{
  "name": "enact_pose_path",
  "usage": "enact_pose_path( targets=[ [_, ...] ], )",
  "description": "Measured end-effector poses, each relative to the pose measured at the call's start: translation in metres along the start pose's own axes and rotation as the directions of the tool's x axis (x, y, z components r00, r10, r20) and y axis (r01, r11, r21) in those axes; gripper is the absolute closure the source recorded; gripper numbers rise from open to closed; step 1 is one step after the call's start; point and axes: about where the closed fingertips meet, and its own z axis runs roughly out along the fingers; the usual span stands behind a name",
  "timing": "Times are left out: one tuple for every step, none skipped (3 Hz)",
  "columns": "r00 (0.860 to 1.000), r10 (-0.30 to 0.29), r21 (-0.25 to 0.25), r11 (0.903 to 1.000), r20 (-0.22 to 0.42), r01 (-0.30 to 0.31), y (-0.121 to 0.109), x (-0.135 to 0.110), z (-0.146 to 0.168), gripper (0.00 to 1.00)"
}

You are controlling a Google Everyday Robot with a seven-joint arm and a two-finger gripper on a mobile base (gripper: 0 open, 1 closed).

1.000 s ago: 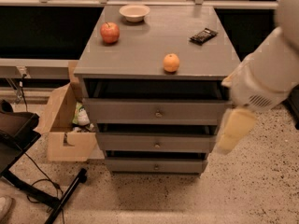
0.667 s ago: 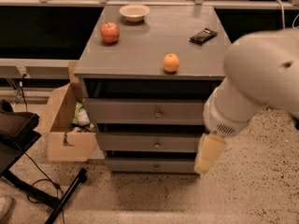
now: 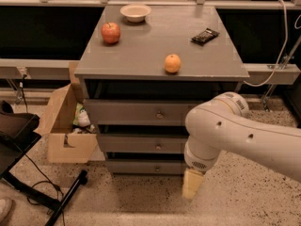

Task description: Open middle drawer

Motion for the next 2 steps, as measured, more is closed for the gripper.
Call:
enact_pose_path(
  targets=[
    [1.0, 0.003, 0.003, 1.0, -0.007, -0.003, 0.0, 0.0, 0.001, 0.0],
    [0.999, 0.039, 0.025, 0.9989, -0.023, -0.038, -0.016, 0.001, 0.033, 0.0]
  ],
)
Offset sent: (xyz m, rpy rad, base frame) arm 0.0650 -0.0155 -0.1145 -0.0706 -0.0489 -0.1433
